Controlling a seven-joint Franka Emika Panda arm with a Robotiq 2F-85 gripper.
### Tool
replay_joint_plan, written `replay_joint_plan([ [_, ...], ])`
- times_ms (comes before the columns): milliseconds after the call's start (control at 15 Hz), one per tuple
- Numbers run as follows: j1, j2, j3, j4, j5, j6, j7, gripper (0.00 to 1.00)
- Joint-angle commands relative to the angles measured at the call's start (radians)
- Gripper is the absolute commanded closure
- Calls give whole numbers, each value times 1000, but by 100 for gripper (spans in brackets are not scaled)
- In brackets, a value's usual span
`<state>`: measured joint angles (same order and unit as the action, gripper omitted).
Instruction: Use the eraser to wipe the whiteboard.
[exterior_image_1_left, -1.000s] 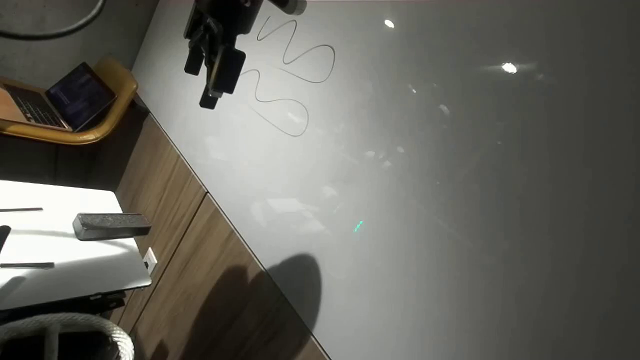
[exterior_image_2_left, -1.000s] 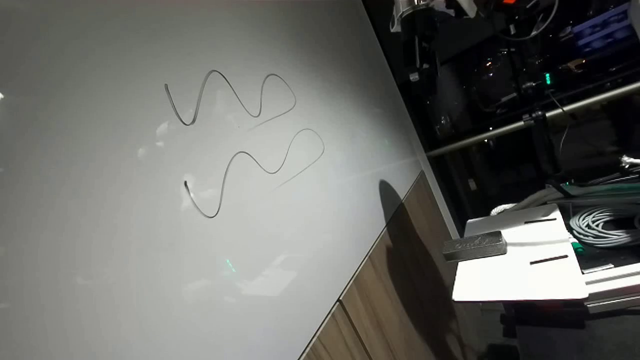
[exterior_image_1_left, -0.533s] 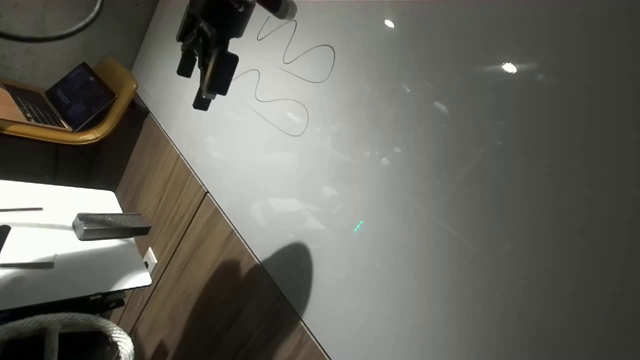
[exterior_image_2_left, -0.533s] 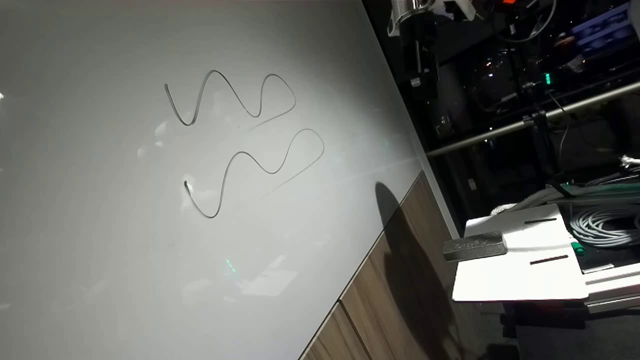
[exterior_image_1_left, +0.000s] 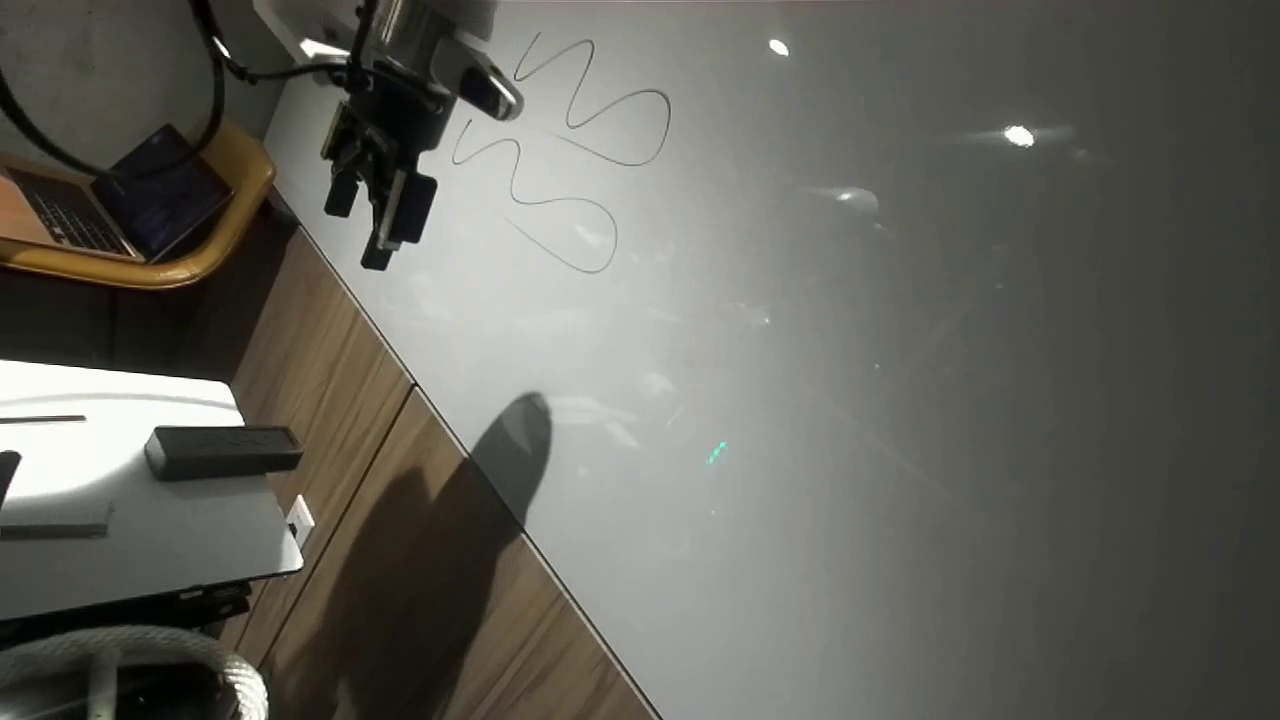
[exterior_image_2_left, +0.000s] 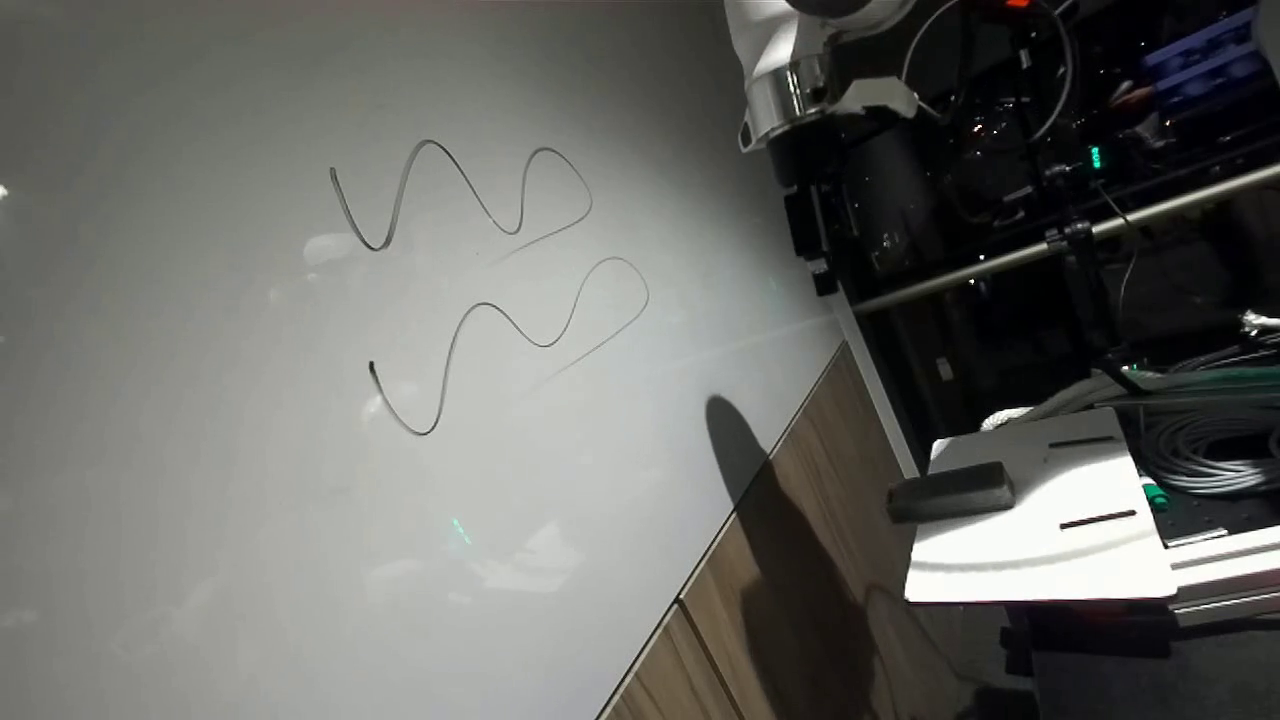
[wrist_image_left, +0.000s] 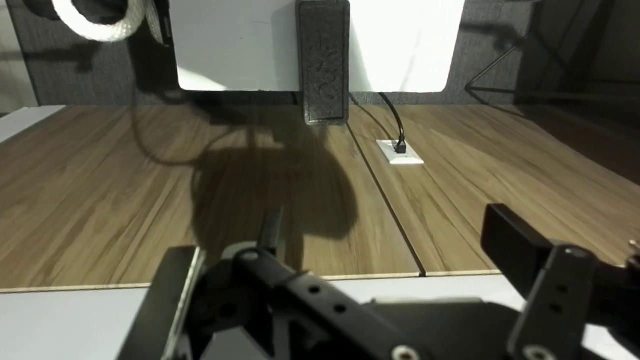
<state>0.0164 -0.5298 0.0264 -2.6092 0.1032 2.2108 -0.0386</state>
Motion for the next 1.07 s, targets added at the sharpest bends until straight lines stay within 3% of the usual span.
replay_joint_plan([
  [0, 0, 109, -3, -31, -19, 127, 7, 0],
  [467, 14, 187, 15, -176, -25, 285, 23, 0],
  [1000, 26, 356, 16, -165, -54, 404, -3, 0],
])
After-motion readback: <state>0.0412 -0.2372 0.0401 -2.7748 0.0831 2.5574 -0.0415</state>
